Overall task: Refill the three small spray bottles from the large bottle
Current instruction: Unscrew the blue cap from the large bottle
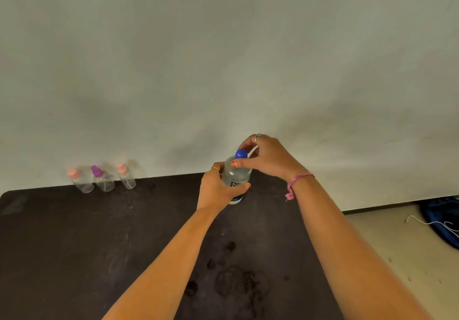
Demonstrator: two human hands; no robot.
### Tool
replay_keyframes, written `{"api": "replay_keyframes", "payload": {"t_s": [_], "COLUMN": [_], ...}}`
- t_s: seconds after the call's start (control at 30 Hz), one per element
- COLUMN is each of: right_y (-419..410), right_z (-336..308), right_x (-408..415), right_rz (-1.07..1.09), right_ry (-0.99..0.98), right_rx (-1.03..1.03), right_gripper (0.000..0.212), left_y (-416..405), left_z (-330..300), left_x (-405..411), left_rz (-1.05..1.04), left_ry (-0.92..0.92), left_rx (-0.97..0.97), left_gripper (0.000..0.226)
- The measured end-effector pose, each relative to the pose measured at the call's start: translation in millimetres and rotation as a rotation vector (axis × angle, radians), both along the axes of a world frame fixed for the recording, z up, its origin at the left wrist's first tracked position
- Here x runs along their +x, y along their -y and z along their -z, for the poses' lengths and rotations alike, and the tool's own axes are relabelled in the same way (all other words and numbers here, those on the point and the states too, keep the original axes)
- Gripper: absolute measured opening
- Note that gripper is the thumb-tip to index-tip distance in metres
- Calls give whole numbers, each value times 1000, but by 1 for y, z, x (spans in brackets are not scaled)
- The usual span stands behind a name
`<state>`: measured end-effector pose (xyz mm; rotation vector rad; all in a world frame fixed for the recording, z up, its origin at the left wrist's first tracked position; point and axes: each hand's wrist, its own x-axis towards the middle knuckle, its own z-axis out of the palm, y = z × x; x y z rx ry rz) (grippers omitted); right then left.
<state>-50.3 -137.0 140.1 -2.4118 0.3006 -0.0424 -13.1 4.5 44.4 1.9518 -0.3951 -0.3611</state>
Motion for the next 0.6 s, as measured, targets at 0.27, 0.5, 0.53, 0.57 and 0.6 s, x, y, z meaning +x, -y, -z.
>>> {"api": "replay_keyframes", "payload": {"t_s": [0.27,0.5,0.53,0.57,0.6], "right_y": [-37,-76,-83,-89,-95], "right_z": [-89,-157,-161,-162,-163], "right_x": [-57,-89,-91,-92,-93], "right_rz": [-154,-188,-179,-184,-196], "right_ry": [36,-79,-74,-65,-52], "right_rx": [45,-122,-149,-185,-224], "right_gripper": [32,64,60,51,41], "left_y": [-64,-101,-105,-109,-113], "left_z": [-72,-113,-117,-120,-123], "left_x": [-43,-77,-81,-85,-88], "left_rz": [81,111,113,116,118], "left_ry": [163,191,190,190,190], "left_rx": [-69,-108,-120,-129,-135], "left_gripper": [76,73,71,69,68]}}
